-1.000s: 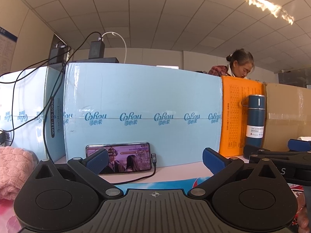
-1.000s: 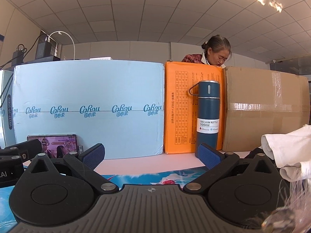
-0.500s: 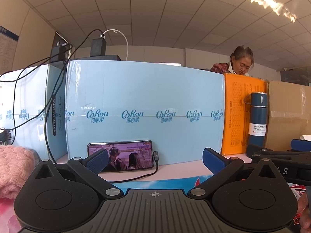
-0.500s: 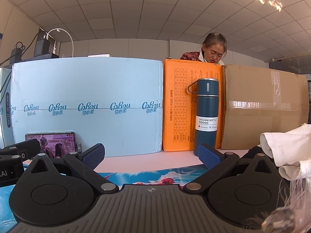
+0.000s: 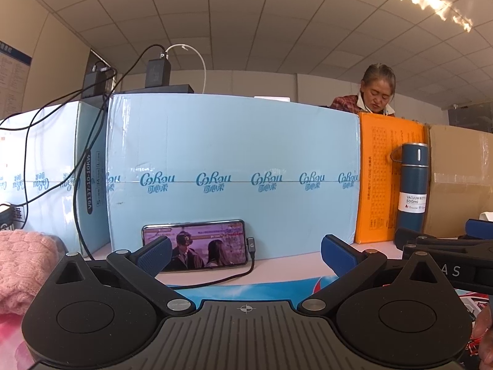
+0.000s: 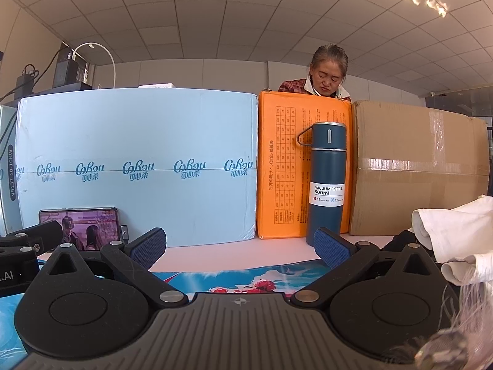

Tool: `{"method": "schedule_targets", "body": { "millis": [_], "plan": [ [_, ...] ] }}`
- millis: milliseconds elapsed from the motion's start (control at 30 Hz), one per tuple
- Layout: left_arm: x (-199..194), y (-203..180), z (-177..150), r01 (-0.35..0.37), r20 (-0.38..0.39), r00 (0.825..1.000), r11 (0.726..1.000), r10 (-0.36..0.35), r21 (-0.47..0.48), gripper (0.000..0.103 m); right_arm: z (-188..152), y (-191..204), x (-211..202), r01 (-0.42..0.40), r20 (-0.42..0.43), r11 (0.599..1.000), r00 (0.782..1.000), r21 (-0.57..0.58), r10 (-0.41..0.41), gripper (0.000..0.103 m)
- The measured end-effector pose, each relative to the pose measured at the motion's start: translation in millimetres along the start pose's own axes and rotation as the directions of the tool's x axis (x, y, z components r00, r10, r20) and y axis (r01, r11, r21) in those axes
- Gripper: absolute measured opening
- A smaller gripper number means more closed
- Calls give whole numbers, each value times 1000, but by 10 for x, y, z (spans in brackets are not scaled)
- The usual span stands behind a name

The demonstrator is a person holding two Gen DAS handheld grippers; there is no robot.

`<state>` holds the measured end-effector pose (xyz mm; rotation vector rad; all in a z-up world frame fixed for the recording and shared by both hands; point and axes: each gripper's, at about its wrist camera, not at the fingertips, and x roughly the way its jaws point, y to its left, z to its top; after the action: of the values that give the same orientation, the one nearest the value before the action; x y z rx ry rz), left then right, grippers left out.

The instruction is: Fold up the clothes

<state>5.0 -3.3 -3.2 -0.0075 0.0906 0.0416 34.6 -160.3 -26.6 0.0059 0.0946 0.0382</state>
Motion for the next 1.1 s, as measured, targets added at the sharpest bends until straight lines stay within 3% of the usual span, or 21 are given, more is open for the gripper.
{"method": "schedule_targets", "body": {
  "millis": [1100],
  "plan": [
    [-3, 0, 13, -9, -8, 1000, 1000, 9, -1, 103, 0, -4, 6, 5, -9, 1000, 1000, 3, -5, 103]
  ]
}}
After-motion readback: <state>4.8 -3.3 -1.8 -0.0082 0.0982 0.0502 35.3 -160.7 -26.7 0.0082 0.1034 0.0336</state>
